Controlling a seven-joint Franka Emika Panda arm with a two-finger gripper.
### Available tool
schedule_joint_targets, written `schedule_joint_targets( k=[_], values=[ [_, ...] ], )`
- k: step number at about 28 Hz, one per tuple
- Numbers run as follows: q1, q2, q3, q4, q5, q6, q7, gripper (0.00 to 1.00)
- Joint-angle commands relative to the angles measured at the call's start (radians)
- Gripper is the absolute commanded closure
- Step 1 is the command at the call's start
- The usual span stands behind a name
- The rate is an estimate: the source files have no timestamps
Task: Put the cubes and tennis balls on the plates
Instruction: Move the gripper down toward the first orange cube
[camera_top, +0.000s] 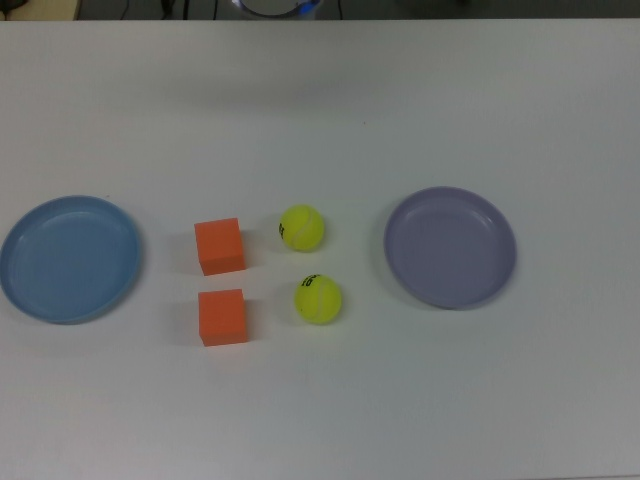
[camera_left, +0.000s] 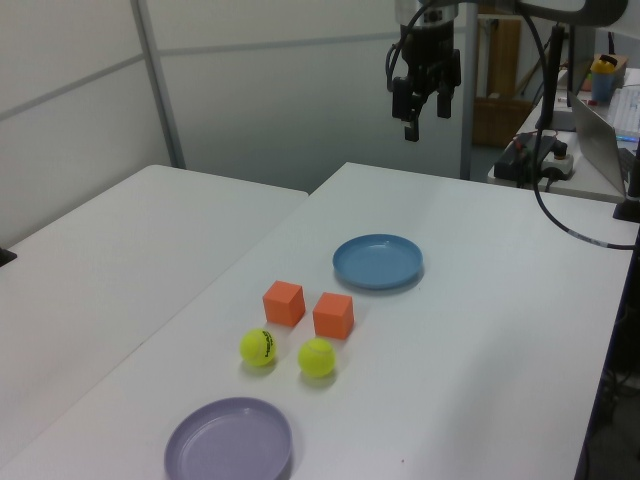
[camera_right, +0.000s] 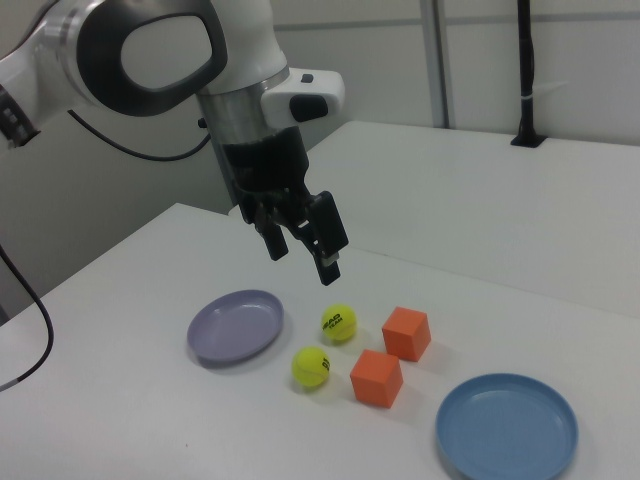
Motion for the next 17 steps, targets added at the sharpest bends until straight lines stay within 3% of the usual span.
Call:
schedule_joint_targets(
  k=[1,5,12,16,17],
  values=[
    [0.012,0.009,0.014,0.008,0.08,0.016,-0.031,0.0],
    [0.012,0.023,0.041,-0.005,0.11,0.104,-0.029,0.0],
    [0.014,0.154,0.11,-0.025,0.116,0.286,-0.012,0.0],
    [0.049,0.21,0.125,-0.027,0.087,0.371,0.028,0.0],
    [0.072,0.236,0.125,-0.033,0.049,0.414,0.045,0.0]
  ],
)
